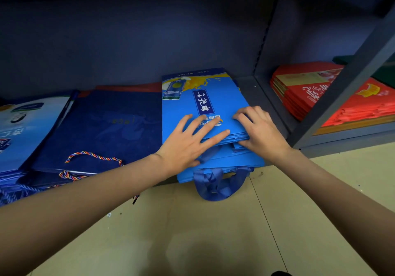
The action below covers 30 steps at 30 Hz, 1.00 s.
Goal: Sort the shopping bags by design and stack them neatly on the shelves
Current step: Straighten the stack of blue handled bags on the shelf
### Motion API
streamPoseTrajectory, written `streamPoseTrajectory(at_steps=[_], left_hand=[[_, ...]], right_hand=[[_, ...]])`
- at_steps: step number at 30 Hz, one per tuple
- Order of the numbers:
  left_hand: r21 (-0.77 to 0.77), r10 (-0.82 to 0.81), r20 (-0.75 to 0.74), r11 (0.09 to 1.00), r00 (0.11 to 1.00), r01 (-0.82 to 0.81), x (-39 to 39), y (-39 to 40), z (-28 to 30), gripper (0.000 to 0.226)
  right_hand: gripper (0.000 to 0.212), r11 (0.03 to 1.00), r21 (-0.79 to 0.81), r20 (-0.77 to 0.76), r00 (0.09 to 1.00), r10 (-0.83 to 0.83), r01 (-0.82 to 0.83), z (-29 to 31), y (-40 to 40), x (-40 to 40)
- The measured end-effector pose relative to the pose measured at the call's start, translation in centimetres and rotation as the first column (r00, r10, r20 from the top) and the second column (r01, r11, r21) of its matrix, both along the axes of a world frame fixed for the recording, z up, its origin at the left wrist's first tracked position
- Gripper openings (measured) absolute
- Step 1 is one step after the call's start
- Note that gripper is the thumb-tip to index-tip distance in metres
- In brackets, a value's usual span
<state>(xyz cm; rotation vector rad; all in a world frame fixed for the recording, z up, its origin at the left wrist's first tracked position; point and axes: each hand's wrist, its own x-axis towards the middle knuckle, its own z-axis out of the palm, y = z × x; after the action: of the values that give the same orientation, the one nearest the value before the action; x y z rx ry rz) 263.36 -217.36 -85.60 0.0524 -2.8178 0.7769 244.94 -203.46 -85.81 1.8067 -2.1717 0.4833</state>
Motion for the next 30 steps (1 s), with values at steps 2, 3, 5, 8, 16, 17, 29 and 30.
streamPoseTrajectory(at_steps=[2, 3, 5, 8, 16, 17, 29, 30], left_hand=[[0.021, 0.029, -0.028, 0.999, 0.999, -0.029, -0.2, -0.2, 0.3, 0.115], [0.022, 0.039, -0.039, 0.999, 0.998, -0.038, -0.4, -0.3, 0.5, 0.113], [0.008, 0.054, -0.055, 0.999, 0.997, -0.054, -0.6, -0.4, 0.7, 0.112], [-0.013, 0.081, -0.051, 0.997, 0.995, -0.082, -1.0, -0.2, 0.8, 0.115], [-0.092, 0.153, 0.116, 0.985, 0.981, -0.143, -1.0, 0.6, -0.8, 0.104], [-0.098, 0.159, 0.125, 0.984, 0.979, -0.147, -1.0, 0.7, -0.9, 0.102], [0.138, 0.12, -0.036, 0.984, 0.992, -0.114, 1.3, -1.3, -3.1, 0.102], [0.152, 0.156, -0.034, 0.977, 0.987, -0.149, 1.5, -1.4, -3.2, 0.101]], right_hand=[[0.062, 1.0, 0.022, 0.044, 0.999, 0.0, -0.001, 0.1, 0.1, -0.1], [0.064, 0.999, 0.038, 0.07, 0.998, 0.002, -0.005, 0.1, 0.2, -0.2], [0.068, 0.997, 0.077, 0.133, 0.991, -0.009, -0.001, 0.0, 0.6, -0.3], [0.074, 0.991, 0.117, 0.198, 0.976, -0.091, 0.069, 0.2, 1.2, -0.1], [0.097, 0.91, 0.401, -0.022, 0.994, -0.106, 0.106, -0.3, 0.9, 0.0], [0.098, 0.911, 0.4, -0.042, 0.995, -0.088, 0.098, -0.6, 0.9, -0.1], [0.077, 0.954, 0.293, 0.274, 0.961, -0.022, -0.062, -2.6, 1.2, -0.5], [0.08, 0.953, 0.301, 0.317, 0.945, -0.075, -0.026, -2.6, 1.2, -0.6]])
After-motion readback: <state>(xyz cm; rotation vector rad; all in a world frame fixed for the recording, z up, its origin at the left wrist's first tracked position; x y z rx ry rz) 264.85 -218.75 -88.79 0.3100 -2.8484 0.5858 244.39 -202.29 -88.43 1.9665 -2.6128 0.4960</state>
